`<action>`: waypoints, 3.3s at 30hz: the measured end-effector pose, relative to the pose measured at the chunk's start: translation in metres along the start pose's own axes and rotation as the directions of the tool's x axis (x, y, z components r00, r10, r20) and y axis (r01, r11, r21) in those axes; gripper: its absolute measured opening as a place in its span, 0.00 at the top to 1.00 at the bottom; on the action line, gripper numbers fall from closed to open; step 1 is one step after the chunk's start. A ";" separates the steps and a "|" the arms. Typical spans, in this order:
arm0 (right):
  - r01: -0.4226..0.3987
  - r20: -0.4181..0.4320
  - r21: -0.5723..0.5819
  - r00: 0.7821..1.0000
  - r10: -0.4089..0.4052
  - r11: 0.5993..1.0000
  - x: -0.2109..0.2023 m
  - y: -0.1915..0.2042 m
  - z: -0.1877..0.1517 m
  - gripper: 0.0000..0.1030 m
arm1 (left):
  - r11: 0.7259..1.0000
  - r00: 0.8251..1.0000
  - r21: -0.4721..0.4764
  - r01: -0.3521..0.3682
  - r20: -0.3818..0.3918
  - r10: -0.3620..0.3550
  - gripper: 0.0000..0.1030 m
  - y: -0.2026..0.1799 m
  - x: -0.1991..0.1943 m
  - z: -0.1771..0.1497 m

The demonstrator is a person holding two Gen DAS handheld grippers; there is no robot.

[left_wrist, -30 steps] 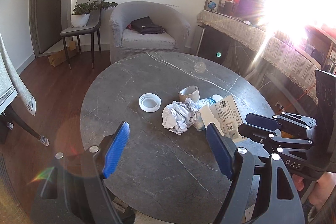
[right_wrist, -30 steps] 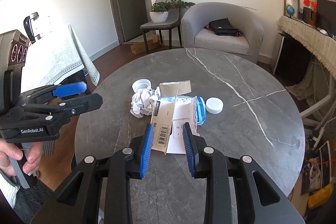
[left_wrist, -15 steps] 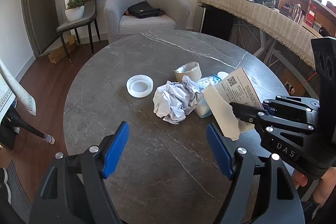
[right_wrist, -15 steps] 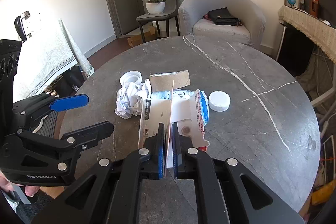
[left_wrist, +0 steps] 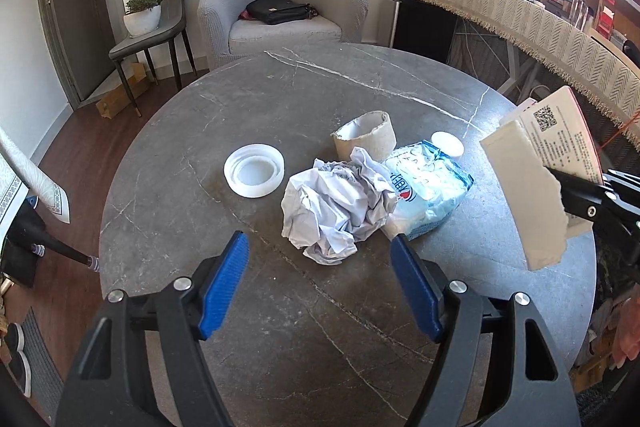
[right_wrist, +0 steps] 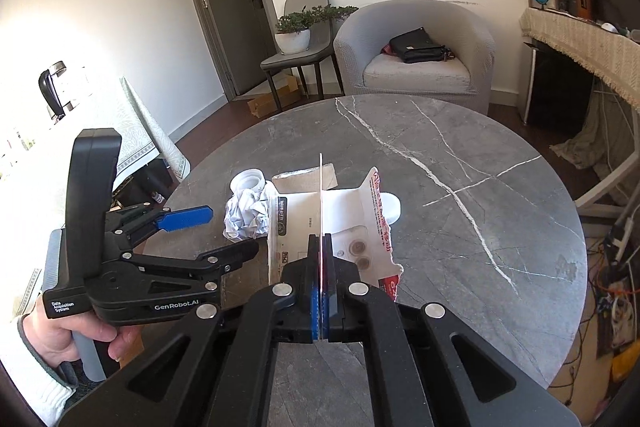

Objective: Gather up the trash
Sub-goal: 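Grasp the white barcode box with the right tool while the left tool grasps the crumpled white paper, then carry the crumpled paper and barcode box over the green bin with both tools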

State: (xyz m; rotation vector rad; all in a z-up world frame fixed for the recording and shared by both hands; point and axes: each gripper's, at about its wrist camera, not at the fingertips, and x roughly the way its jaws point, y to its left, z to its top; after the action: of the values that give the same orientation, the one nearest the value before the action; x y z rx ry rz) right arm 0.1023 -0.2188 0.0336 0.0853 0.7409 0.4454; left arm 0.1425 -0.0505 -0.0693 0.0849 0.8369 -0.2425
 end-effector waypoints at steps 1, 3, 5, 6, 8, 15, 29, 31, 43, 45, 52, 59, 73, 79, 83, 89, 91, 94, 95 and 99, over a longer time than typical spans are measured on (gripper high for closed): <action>-0.003 0.000 0.002 1.000 0.003 1.000 -0.001 -0.002 0.000 0.99 | 1.000 1.000 -0.003 0.000 -0.002 0.000 0.26 0.000 0.002 0.001; -0.005 0.001 0.003 1.000 0.005 1.000 -0.003 -0.003 -0.001 0.99 | 1.000 1.000 -0.005 -0.002 -0.009 0.002 0.26 -0.002 0.005 0.004; -0.012 -0.001 0.006 1.000 0.012 1.000 -0.003 -0.004 -0.001 0.99 | 1.000 1.000 -0.010 -0.002 -0.007 0.002 0.26 -0.002 0.008 0.007; -0.014 -0.003 0.005 1.000 0.014 1.000 -0.004 -0.004 -0.001 0.99 | 1.000 1.000 -0.017 0.000 -0.005 0.000 0.26 -0.002 0.009 0.009; -0.019 -0.004 0.005 1.000 0.019 1.000 -0.004 -0.005 -0.001 0.99 | 1.000 1.000 -0.030 0.010 -0.001 -0.010 0.26 -0.002 0.010 0.011; -0.035 -0.003 0.000 0.999 0.035 0.999 -0.004 -0.001 0.002 0.99 | 0.995 0.998 -0.084 0.055 -0.013 -0.057 0.32 0.005 0.016 0.013; -0.028 -0.029 -0.040 0.999 0.027 0.999 0.004 0.012 0.007 0.99 | 0.991 0.995 -0.088 0.099 0.007 -0.099 0.50 0.014 -0.001 0.009; -0.027 -0.035 -0.049 0.999 0.026 0.998 0.006 0.016 0.008 0.99 | 0.990 0.995 -0.094 0.105 0.014 -0.104 0.50 0.021 -0.007 0.008; -0.040 -0.054 -0.105 0.998 0.034 0.994 0.015 0.046 0.013 0.99 | 0.981 0.993 -0.163 0.103 0.067 -0.093 0.50 0.055 -0.041 0.000; -0.044 -0.057 -0.113 0.998 0.038 0.993 0.017 0.051 0.015 0.99 | 0.978 0.992 -0.177 0.111 0.072 -0.099 0.50 0.063 -0.046 -0.003; -0.073 -0.068 -0.149 0.996 0.063 0.986 0.023 0.073 0.017 0.99 | 0.974 0.993 -0.205 0.096 0.081 -0.081 0.51 0.084 -0.063 -0.014; -0.107 -0.085 -0.192 0.992 0.092 0.975 0.033 0.100 0.019 0.99 | 0.970 0.995 -0.231 0.078 0.084 -0.060 0.51 0.104 -0.078 -0.025; -0.187 -0.112 -0.255 0.980 0.163 0.949 0.050 0.152 0.024 0.99 | 0.957 0.999 -0.289 0.009 0.033 0.001 0.51 0.160 -0.090 -0.058; -0.222 -0.121 -0.279 0.973 0.195 0.934 0.056 0.177 0.026 0.99 | 0.953 1.000 -0.302 -0.023 -0.023 0.017 0.51 0.179 -0.088 -0.080; -0.241 -0.137 -0.289 0.968 0.209 0.927 0.063 0.190 0.026 0.99 | 0.948 0.997 -0.318 -0.032 -0.075 0.008 0.51 0.187 -0.080 -0.098; -0.263 -0.168 -0.310 0.961 0.220 0.914 0.075 0.212 0.022 0.99 | 0.936 0.990 -0.350 -0.041 -0.139 -0.008 0.51 0.201 -0.066 -0.125; -0.277 -0.177 -0.307 0.957 0.231 0.911 0.078 0.217 0.021 0.99 | 0.933 0.987 -0.357 -0.052 -0.161 -0.007 0.51 0.206 -0.062 -0.132; -0.289 -0.190 -0.308 0.952 0.239 0.907 0.083 0.226 0.020 0.99 | 0.929 0.983 -0.365 -0.059 -0.184 -0.010 0.51 0.212 -0.058 -0.143; -0.292 -0.193 -0.309 0.951 0.241 0.905 0.085 0.229 0.020 0.99 | 0.926 0.981 -0.371 -0.062 -0.192 -0.012 0.51 0.214 -0.056 -0.146; -0.305 -0.214 -0.313 0.945 0.247 0.899 0.093 0.240 0.018 0.99 | 0.920 0.974 -0.386 -0.072 -0.226 -0.019 0.51 0.221 -0.050 -0.160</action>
State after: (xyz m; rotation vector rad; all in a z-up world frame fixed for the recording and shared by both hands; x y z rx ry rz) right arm 0.0879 0.0386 0.0429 -0.1795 0.8114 0.8584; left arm 0.0487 0.1999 -0.1433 -0.2580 1.0974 -0.0340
